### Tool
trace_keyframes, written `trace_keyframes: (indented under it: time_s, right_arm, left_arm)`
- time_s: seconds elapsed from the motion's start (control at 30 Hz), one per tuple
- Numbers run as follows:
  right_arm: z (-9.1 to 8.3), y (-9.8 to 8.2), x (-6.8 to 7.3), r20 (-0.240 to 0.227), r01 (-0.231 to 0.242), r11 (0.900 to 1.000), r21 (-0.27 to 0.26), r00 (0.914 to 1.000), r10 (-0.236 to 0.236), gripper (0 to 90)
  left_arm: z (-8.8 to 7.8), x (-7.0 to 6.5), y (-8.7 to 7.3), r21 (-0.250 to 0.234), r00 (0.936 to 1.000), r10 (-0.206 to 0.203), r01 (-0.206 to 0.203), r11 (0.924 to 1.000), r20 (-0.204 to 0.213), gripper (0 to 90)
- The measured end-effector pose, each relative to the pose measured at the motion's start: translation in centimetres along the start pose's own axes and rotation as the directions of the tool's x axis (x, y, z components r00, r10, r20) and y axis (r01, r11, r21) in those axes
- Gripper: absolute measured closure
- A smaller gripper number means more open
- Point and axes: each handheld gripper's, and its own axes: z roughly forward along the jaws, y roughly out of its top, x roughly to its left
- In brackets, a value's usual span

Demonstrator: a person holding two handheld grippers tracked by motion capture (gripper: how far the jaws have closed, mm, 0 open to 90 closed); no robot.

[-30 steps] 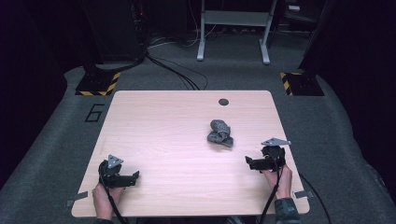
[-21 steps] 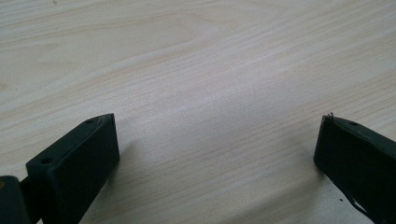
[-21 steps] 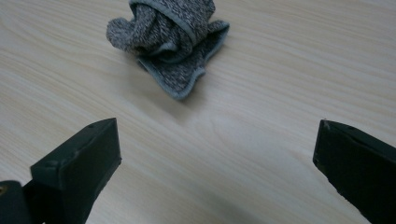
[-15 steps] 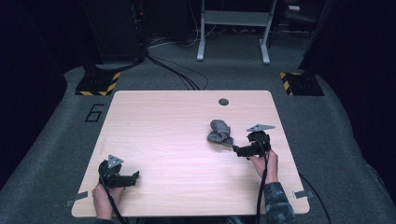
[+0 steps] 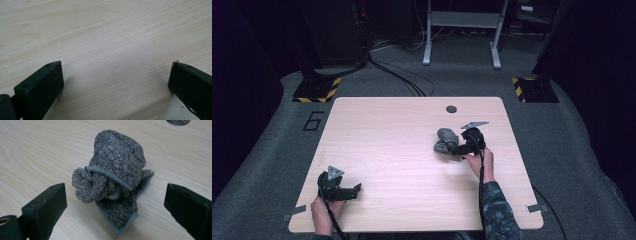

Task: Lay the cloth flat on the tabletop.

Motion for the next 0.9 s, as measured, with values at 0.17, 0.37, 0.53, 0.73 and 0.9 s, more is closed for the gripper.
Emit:
trace_keyframes:
  time_s: [0.17,0.37,0.53,0.73,0.9]
  right_arm:
    - [1.7,0.6,0.0,-0.003,0.003,1.000,0.015,1.0000,-0.003,16.0]
    - [3.2,0.0,-0.4,-0.017,-0.011,0.998,0.064,0.9998,0.012,35.1]
    - [3.8,-0.4,-0.4,-0.002,-0.019,0.998,0.067,0.9998,0.019,60.3]
    - [3.6,-0.8,-0.3,-0.003,-0.013,0.999,0.047,0.9999,0.014,74.5]
    - [2.4,-0.7,0.1,-0.018,-0.021,1.000,-0.001,0.9996,0.021,75.7]
  left_arm:
    - [0.0,0.0,0.0,0.000,1.0000,-0.001,0.001,1.0000,0.000,0.1]
    - [0.0,0.0,0.0,-0.004,1.0000,0.003,-0.003,1.0000,0.000,0.1]
    - [0.0,0.0,0.0,-0.004,1.0000,0.003,-0.003,1.0000,0.000,0.1]
    - [0.0,0.0,0.0,-0.002,1.0000,0.003,-0.003,1.0000,0.002,0.1]
    - [0.0,0.0,0.0,-0.005,1.0000,0.002,-0.002,1.0000,0.000,0.1]
